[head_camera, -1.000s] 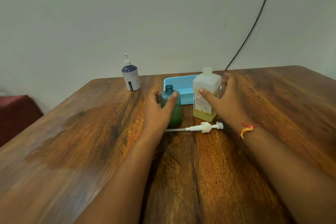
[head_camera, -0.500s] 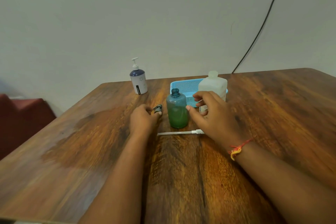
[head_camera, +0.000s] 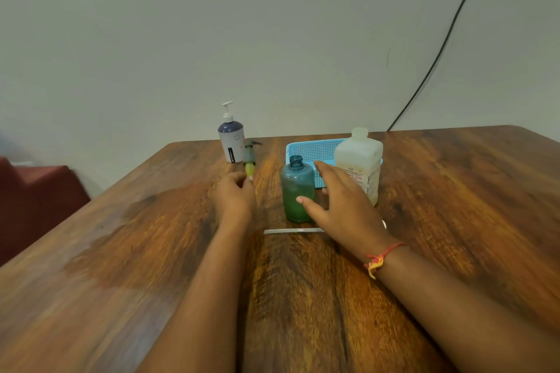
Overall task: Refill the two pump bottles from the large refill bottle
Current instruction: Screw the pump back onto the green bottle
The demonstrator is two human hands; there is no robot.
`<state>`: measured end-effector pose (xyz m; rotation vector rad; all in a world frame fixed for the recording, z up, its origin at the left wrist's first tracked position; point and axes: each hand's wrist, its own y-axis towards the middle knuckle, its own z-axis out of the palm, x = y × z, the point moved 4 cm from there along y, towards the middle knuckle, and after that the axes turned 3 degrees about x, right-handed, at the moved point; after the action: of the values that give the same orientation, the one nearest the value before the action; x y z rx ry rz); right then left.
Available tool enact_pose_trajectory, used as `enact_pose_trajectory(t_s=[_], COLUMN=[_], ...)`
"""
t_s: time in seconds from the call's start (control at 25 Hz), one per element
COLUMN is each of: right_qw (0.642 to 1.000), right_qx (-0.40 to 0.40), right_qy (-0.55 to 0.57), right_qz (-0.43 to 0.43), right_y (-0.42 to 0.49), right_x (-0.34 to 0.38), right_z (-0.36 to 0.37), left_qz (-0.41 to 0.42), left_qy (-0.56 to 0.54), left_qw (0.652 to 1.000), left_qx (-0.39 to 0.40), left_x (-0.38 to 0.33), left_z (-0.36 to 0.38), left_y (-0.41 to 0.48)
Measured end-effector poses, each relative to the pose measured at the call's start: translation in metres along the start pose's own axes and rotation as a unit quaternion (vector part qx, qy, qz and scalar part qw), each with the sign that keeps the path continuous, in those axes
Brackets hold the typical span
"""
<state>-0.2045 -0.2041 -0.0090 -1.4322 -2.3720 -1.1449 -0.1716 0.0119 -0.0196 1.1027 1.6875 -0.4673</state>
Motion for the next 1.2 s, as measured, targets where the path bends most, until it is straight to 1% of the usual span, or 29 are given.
enact_pose_trajectory(t_s=[0.04,0.12,0.2,0.28,0.36,0.44,0.56,0.72,0.8,0.96,1.04,1.2], right_qw=[1.000,1.000,0.998,0.996,0.993,0.991,0.993,0.994,0.993,0.992,0.992,0.992], right_qx=[0.004,0.015,0.033,0.058,0.082,0.085,0.063,0.035,0.033,0.042,0.041,0.033], right_qy=[-0.001,0.002,0.018,0.045,0.069,0.080,0.075,0.087,0.101,0.113,0.118,0.121], right_qz=[0.007,0.026,0.043,0.050,0.056,0.062,0.062,0.051,0.045,0.039,0.033,0.027], right_y=[0.003,0.008,0.013,0.015,0.015,0.016,0.019,0.018,0.017,0.014,0.012,0.008], right_x=[0.001,0.000,-0.002,-0.005,-0.006,-0.006,-0.008,-0.009,-0.007,-0.004,-0.004,-0.006], right_z=[0.001,0.004,0.008,0.013,0.021,0.027,0.029,0.027,0.027,0.026,0.026,0.023], left_qz=[0.019,0.046,0.050,0.048,0.056,0.071,0.105,0.129,0.138,0.140,0.143,0.142], left_qy=[-0.084,-0.231,-0.369,-0.483,-0.540,-0.555,-0.514,-0.463,-0.440,-0.368,-0.331,-0.251], left_qw=[0.996,0.972,0.928,0.874,0.838,0.827,0.850,0.876,0.887,0.919,0.932,0.952], left_qx=[-0.021,-0.026,0.000,0.029,0.049,0.059,0.054,0.043,0.037,0.025,0.034,0.098], left_x=[-0.005,-0.017,-0.030,-0.042,-0.049,-0.055,-0.064,-0.067,-0.067,-0.063,-0.062,-0.062], left_z=[-0.003,-0.007,-0.010,-0.013,-0.015,-0.016,-0.015,-0.013,-0.013,-0.010,-0.006,0.007], left_y=[0.000,-0.006,-0.015,-0.021,-0.024,-0.028,-0.035,-0.040,-0.042,-0.042,-0.042,-0.050])
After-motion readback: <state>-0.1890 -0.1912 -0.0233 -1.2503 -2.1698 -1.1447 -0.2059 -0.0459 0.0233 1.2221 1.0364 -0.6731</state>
